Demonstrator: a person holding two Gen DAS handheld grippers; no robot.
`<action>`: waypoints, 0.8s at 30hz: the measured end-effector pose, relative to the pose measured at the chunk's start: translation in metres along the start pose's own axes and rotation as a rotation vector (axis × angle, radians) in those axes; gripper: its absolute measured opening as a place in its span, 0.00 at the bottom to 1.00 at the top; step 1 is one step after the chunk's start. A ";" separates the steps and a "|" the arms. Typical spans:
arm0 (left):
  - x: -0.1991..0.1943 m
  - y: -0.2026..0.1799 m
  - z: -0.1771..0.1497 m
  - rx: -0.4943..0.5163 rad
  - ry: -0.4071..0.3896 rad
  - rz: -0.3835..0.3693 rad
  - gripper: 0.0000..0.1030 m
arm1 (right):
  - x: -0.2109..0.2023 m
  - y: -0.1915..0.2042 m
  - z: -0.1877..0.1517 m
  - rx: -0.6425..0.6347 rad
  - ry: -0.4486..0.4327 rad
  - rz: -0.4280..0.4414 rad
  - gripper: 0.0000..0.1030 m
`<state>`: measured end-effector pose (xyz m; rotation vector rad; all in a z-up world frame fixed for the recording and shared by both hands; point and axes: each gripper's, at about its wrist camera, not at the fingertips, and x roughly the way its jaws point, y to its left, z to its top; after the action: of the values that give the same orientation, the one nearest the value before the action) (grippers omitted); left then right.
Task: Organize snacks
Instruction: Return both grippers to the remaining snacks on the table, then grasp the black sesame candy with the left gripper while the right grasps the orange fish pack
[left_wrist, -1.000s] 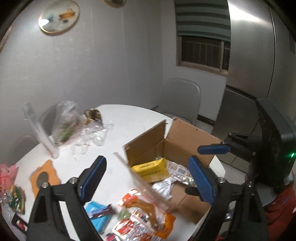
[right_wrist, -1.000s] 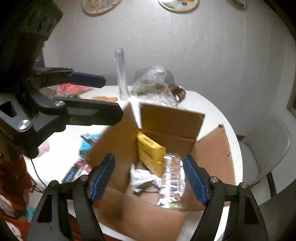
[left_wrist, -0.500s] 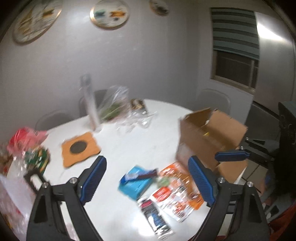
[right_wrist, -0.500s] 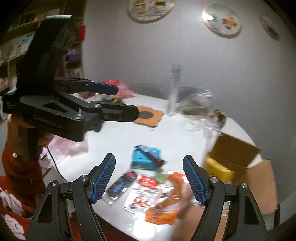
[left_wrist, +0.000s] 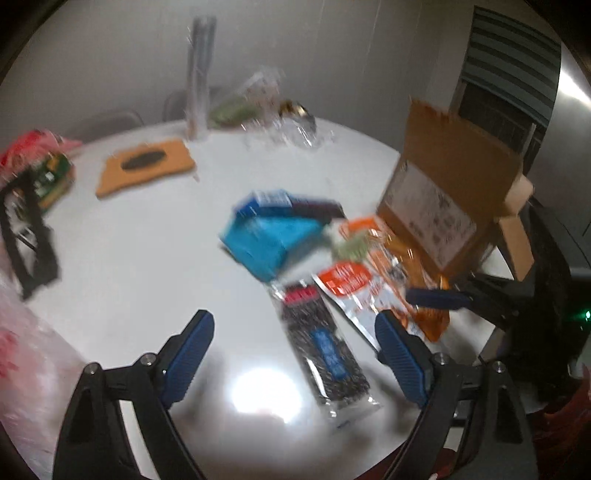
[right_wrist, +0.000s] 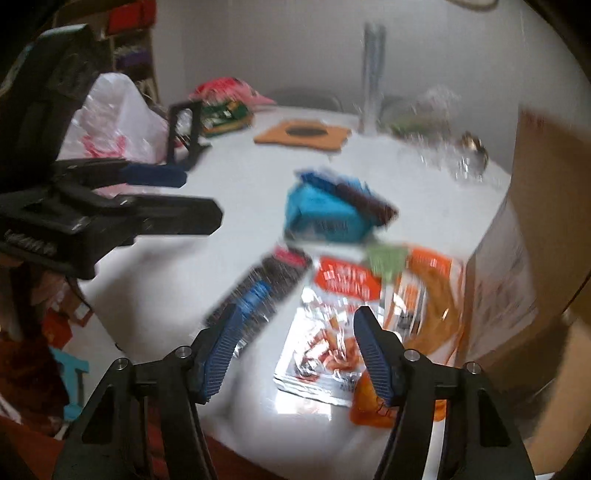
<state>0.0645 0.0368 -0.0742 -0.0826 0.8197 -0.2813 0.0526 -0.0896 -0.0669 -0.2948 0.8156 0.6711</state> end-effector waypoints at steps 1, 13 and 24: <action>0.006 -0.002 -0.003 -0.001 0.010 -0.006 0.79 | 0.006 -0.003 -0.005 0.008 0.003 -0.004 0.57; 0.043 -0.025 -0.015 0.032 0.064 0.032 0.49 | 0.020 -0.015 -0.020 -0.017 -0.014 -0.050 0.56; 0.034 -0.003 -0.018 0.077 0.068 0.091 0.38 | 0.026 -0.017 -0.017 -0.025 -0.017 -0.053 0.56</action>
<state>0.0729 0.0248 -0.1098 0.0363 0.8764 -0.2305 0.0662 -0.0996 -0.0977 -0.3316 0.7816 0.6335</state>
